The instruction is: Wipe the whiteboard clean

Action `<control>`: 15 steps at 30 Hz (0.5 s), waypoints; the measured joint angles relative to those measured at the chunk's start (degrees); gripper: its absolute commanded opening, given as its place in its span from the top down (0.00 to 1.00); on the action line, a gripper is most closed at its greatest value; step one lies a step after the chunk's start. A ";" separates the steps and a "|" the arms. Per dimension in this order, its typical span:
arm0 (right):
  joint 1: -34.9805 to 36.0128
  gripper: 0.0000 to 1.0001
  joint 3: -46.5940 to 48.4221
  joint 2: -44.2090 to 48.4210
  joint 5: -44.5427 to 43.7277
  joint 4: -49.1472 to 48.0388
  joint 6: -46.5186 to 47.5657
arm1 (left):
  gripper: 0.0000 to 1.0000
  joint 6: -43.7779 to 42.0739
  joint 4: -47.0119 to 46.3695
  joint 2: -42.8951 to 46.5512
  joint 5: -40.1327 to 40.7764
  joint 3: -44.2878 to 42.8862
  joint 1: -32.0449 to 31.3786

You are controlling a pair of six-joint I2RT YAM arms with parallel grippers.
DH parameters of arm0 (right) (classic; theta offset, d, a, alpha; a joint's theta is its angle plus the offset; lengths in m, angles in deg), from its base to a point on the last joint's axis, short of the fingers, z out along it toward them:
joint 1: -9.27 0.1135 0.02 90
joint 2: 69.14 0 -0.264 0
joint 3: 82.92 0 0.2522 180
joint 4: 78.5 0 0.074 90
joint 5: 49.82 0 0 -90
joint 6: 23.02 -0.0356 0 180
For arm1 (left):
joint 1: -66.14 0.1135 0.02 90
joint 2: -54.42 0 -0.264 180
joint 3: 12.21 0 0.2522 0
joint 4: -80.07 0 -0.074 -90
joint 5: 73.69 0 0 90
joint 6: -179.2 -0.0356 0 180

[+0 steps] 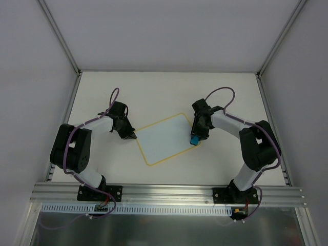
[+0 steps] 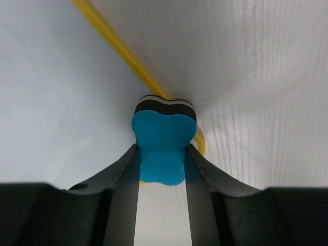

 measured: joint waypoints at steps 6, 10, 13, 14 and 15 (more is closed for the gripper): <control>3.50 1.00 2.73 -2.10 -1.88 1.68 0.35 | 1.00 0.04 0.04 0.00 0.00 0.00 0.00; 9.51 1.00 8.41 -6.49 -1.53 3.48 0.63 | 1.00 0.07 0.07 0.00 0.00 0.00 0.02; 13.86 1.00 12.63 -9.70 -1.03 4.09 0.96 | 1.00 0.09 0.09 0.02 0.00 0.00 0.02; 14.99 1.00 13.75 -10.54 -0.79 4.20 1.09 | 1.00 0.11 0.09 0.02 0.00 0.00 0.02; 15.69 1.00 14.43 -11.06 -0.61 4.24 1.14 | 1.00 0.15 0.09 0.02 0.00 0.00 0.02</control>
